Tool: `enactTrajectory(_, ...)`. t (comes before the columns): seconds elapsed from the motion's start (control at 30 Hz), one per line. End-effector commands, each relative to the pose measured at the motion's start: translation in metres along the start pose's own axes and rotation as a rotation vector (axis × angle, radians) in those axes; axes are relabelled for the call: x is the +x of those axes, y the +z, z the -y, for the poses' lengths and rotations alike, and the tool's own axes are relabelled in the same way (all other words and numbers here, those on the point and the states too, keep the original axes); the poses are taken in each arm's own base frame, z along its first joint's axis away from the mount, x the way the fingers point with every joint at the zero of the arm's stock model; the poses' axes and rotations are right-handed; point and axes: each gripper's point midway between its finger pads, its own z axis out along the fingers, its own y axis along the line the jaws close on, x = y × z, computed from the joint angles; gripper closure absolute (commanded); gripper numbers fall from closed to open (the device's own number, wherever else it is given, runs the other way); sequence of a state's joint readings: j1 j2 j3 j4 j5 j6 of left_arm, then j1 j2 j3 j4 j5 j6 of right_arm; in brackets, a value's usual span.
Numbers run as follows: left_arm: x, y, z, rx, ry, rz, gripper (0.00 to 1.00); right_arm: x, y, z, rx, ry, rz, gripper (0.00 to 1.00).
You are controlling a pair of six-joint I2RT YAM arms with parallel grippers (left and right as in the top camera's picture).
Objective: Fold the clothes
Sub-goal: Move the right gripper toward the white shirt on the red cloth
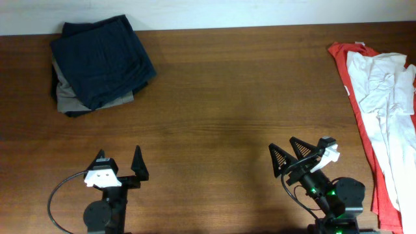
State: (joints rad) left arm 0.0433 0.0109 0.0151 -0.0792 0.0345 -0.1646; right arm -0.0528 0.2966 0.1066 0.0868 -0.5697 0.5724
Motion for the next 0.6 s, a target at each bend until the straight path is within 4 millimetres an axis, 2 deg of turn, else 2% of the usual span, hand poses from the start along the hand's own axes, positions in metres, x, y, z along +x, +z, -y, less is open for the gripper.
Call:
enactTrajectory(0.0, 0.002, 0.000, 0.000, 0.003, 0.017, -0.003, 0.01, -0.017, -0.002, -0.016, -0.057, 0.023, 0.042, 0.02)
enactTrajectory(0.17, 0.002, 0.000, 0.000, 0.003, 0.017, -0.003, 0.01, -0.018, -0.011, -0.065, -0.303, -0.033, 0.001, 0.01)
enactTrajectory(0.3, 0.002, 0.000, 0.000, 0.003, 0.017, -0.003, 0.01, -0.022, -0.014, -0.073, -0.341, -0.067, 0.016, 0.01)
enactTrajectory(0.37, 0.002, 0.000, 0.000, 0.003, 0.017, -0.003, 0.01, -0.038, -0.018, -0.084, -0.371, -0.130, 0.091, 0.01)
enactTrajectory(0.47, 0.002, 0.000, 0.000, 0.003, 0.017, -0.003, 0.01, -0.052, -0.018, -0.080, -0.328, -0.135, 0.158, 0.01)
enactTrajectory(0.57, 0.002, 0.000, 0.000, 0.003, 0.017, -0.003, 0.01, -0.080, -0.021, -0.079, -0.262, -0.161, 0.264, 0.01)
